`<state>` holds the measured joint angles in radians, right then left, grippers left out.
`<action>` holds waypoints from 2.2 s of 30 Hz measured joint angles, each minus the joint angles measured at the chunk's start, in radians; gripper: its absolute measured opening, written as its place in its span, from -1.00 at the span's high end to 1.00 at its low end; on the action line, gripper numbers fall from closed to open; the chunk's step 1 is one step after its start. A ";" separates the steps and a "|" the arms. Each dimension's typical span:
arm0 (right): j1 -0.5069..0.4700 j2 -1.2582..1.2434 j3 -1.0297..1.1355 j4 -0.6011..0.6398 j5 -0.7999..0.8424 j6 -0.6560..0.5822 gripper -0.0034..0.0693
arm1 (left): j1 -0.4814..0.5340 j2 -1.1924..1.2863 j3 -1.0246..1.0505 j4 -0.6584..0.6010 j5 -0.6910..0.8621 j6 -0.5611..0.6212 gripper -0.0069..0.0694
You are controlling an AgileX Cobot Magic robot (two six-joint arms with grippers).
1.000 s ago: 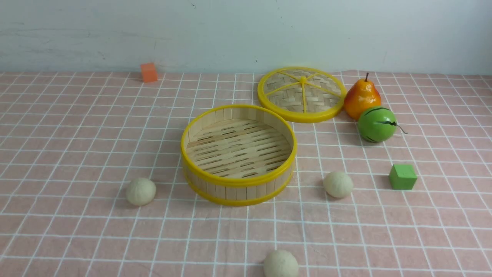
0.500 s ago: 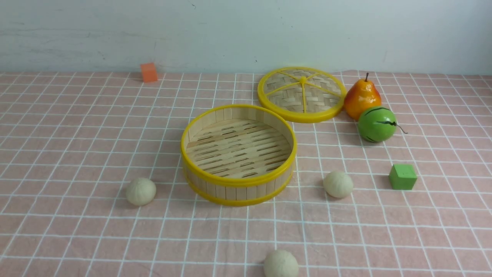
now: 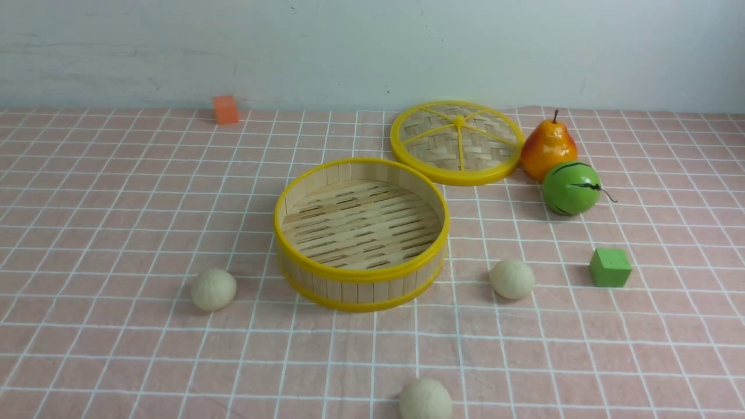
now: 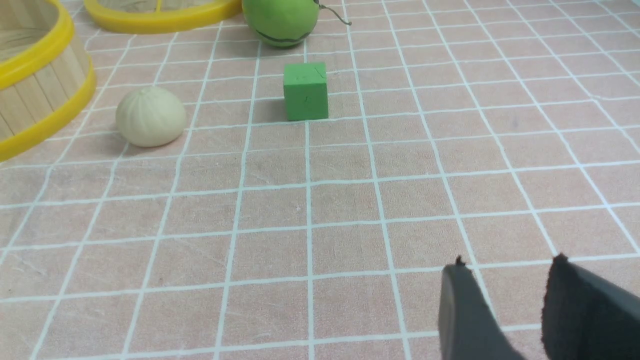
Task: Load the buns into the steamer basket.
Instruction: Use the left arm to grab a steamed stuffed bun
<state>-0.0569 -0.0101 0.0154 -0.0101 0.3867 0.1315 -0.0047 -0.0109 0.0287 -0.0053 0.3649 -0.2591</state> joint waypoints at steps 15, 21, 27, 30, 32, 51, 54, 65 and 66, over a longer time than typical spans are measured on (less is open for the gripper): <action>0.000 0.000 0.000 0.000 0.000 0.000 0.25 | 0.000 0.000 0.000 0.005 0.000 0.000 0.19; 0.000 0.000 0.000 0.000 0.000 0.000 0.25 | 0.000 0.000 0.000 0.000 0.000 0.000 0.19; 0.000 0.000 0.000 0.000 0.000 0.000 0.25 | 0.000 0.000 0.000 0.000 0.000 0.000 0.19; 0.000 0.000 0.000 -0.001 0.000 0.000 0.25 | 0.000 0.000 0.000 0.000 0.000 0.000 0.19; 0.000 0.000 0.000 -0.011 0.000 0.000 0.25 | 0.000 0.000 0.000 0.005 0.000 0.000 0.19; 0.000 0.000 0.000 -0.018 0.000 0.000 0.25 | 0.000 0.000 0.000 0.042 0.000 0.000 0.19; 0.000 0.000 0.000 -0.018 0.000 0.000 0.25 | 0.000 0.000 0.000 0.071 0.000 0.000 0.19; 0.000 0.000 0.000 0.342 0.005 0.104 0.25 | 0.000 0.000 0.000 -0.218 -0.228 -0.261 0.19; 0.000 0.000 0.001 0.432 0.009 0.145 0.25 | 0.000 0.000 0.000 -0.305 -0.256 -0.335 0.19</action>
<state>-0.0569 -0.0101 0.0165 0.4216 0.3961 0.2770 -0.0047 -0.0109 0.0287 -0.3105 0.1090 -0.5943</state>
